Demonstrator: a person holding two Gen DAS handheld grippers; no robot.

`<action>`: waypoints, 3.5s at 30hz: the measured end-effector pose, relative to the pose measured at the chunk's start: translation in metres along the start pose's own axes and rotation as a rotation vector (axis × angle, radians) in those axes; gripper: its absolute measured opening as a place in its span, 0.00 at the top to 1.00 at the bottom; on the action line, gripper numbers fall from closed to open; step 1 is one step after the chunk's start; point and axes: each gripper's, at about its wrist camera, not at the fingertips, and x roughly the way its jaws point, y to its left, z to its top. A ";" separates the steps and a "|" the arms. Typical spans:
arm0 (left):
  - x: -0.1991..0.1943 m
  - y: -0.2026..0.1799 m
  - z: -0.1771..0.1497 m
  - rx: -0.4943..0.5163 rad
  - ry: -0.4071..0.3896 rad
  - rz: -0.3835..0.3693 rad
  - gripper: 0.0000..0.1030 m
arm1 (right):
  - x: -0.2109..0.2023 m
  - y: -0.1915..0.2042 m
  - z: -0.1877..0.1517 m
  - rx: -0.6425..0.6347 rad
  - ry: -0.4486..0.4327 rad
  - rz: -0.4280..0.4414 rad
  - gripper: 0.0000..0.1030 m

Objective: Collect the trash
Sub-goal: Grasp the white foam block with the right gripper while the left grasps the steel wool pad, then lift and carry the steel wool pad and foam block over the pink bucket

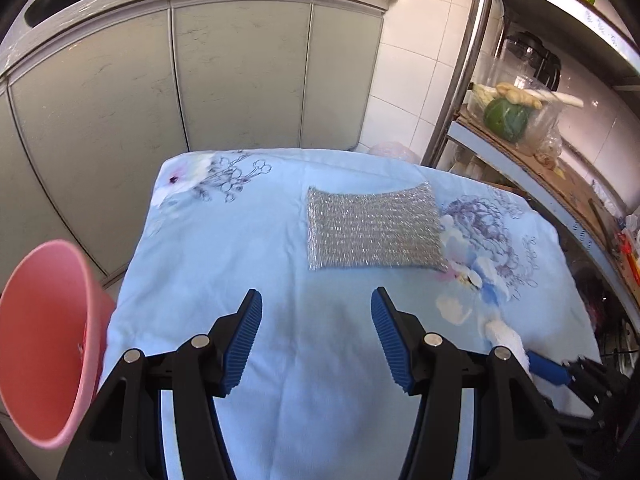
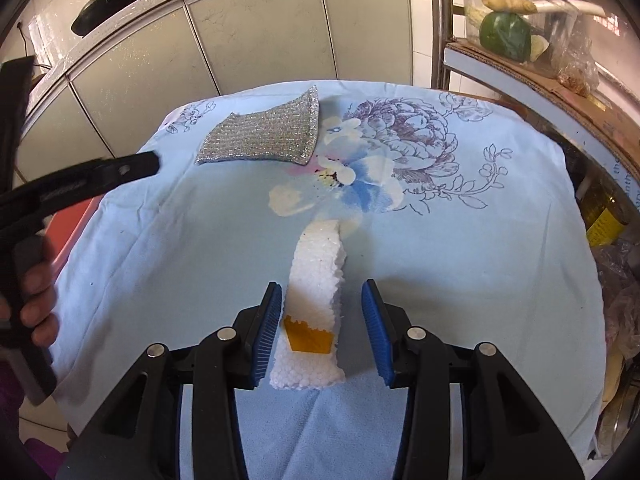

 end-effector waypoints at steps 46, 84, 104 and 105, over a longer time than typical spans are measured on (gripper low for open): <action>-0.104 -0.019 -0.023 0.062 -0.231 -0.035 0.91 | -0.016 -0.008 -0.004 0.041 -0.055 0.052 0.71; -0.204 0.096 -0.065 -0.157 -0.373 0.113 0.91 | -0.044 0.102 0.016 -0.220 -0.124 0.139 0.71; -0.211 0.171 -0.081 -0.287 -0.373 0.218 0.91 | -0.020 0.201 0.043 -0.398 -0.090 0.247 0.71; -0.211 0.174 -0.082 -0.293 -0.373 0.223 0.91 | -0.018 0.207 0.046 -0.402 -0.087 0.261 0.71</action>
